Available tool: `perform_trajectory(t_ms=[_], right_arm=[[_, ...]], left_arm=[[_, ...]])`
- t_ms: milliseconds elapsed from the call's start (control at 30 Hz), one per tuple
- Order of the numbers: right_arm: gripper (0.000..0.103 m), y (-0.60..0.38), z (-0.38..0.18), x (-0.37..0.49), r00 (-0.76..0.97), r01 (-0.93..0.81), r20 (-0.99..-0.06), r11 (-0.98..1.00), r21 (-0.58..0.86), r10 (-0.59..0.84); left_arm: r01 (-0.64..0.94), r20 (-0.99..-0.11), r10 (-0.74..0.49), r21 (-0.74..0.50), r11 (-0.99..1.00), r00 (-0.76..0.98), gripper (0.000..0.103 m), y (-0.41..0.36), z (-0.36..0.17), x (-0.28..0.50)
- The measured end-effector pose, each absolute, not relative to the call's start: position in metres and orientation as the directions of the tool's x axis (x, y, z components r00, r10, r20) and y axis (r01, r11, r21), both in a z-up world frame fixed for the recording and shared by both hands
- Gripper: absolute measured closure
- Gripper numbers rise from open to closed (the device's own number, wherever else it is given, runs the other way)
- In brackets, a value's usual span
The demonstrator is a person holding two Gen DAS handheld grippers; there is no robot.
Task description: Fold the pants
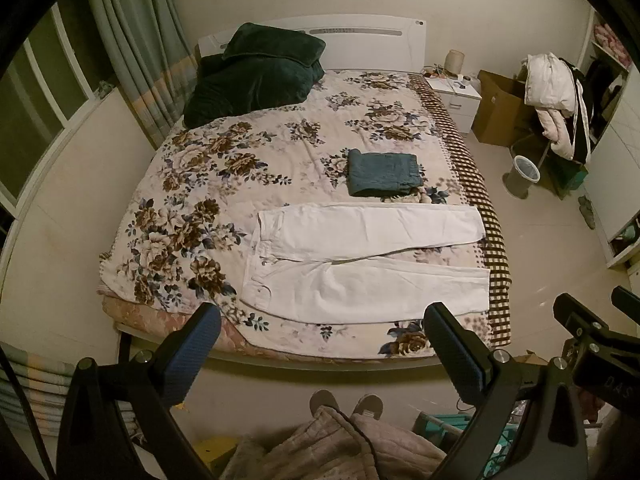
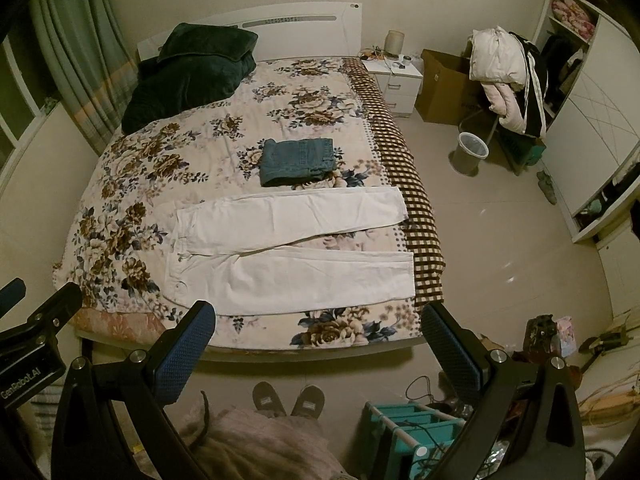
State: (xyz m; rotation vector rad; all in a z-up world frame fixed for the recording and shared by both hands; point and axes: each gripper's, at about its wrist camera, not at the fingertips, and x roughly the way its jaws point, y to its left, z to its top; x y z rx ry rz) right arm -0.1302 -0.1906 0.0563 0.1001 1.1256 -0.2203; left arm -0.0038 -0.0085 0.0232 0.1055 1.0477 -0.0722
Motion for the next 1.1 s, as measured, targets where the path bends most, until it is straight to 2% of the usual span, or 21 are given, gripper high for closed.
perform_trajectory(t_ms=[1100], right_arm=[[0.0,-0.176,0.036,-0.13,0.377,0.241,-0.915,0.969,-0.055,-0.146]], left_arm=[[0.144,-0.888,-0.07,-0.004,0.99,0.455,0.0,0.009,0.006,0.014]])
